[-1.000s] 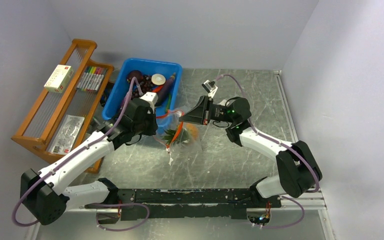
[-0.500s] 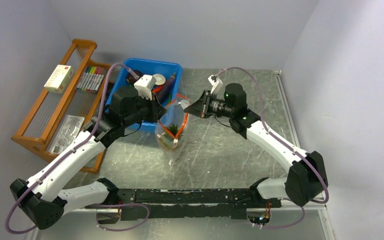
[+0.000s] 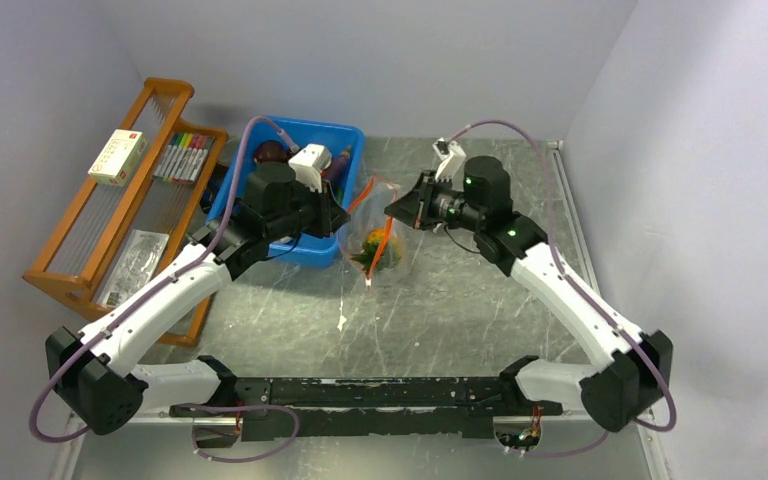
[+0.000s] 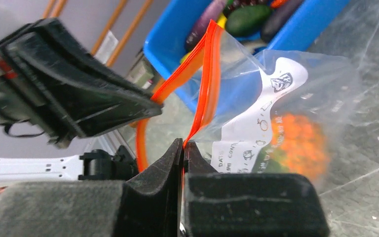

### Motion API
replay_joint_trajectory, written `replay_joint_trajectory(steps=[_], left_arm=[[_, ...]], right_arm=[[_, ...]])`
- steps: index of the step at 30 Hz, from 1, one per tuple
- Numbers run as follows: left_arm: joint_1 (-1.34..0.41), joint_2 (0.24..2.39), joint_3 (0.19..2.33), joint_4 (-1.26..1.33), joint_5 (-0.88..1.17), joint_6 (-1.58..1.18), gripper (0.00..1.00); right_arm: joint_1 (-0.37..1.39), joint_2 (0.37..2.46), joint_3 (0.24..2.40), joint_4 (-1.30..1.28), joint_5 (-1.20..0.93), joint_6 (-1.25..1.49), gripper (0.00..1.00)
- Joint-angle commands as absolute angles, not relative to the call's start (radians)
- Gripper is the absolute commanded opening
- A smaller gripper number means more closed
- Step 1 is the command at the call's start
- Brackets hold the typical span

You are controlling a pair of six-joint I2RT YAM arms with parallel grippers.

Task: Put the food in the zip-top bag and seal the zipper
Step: Adjust the fake fruit in the zipper food storage bag.

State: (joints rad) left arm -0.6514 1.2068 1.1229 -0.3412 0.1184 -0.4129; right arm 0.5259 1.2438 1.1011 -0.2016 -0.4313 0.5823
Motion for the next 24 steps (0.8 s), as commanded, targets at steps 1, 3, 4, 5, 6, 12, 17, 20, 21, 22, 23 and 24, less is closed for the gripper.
replay_joint_trajectory(steps=[1, 3, 4, 5, 6, 12, 17, 20, 21, 22, 23, 24], left_arm=[[-0.641, 1.202, 1.184, -0.281, 0.163, -0.412, 0.07], [-0.634, 1.236, 1.194, -0.323, 0.166, -0.423, 0.07], [-0.634, 1.245, 1.192, -0.332, 0.176, -0.423, 0.07], [-0.634, 1.245, 1.181, -0.325, 0.185, -0.429, 0.07], [-0.634, 1.238, 1.160, -0.306, 0.191, -0.434, 0.07], [-0.634, 1.206, 1.112, -0.301, 0.138, -0.442, 0.07], [-0.634, 1.212, 1.091, -0.294, 0.206, -0.424, 0.07], [-0.634, 1.214, 1.095, -0.299, 0.213, -0.432, 0.07], [-0.634, 1.211, 1.101, -0.303, 0.214, -0.433, 0.07], [-0.634, 1.208, 1.110, -0.310, 0.215, -0.431, 0.09], [-0.634, 1.205, 1.119, -0.317, 0.215, -0.428, 0.12], [-0.634, 1.201, 1.128, -0.325, 0.212, -0.423, 0.19]], right_arm=[[0.527, 1.134, 1.100, -0.148, -0.398, 0.597, 0.00], [0.527, 1.165, 1.067, -0.143, -0.420, 0.594, 0.00], [0.527, 1.181, 1.061, -0.150, -0.435, 0.587, 0.00], [0.528, 1.191, 1.054, -0.151, -0.442, 0.584, 0.00], [0.528, 1.193, 1.043, -0.141, -0.446, 0.587, 0.00], [0.527, 1.180, 1.014, -0.173, -0.326, 0.550, 0.00], [0.526, 1.165, 0.965, -0.159, -0.308, 0.557, 0.00], [0.525, 1.152, 0.975, -0.166, -0.331, 0.566, 0.00], [0.526, 1.142, 0.979, -0.169, -0.339, 0.569, 0.00], [0.526, 1.134, 0.985, -0.172, -0.345, 0.570, 0.00], [0.526, 1.125, 0.991, -0.176, -0.350, 0.571, 0.00], [0.526, 1.119, 0.994, -0.184, -0.354, 0.572, 0.00]])
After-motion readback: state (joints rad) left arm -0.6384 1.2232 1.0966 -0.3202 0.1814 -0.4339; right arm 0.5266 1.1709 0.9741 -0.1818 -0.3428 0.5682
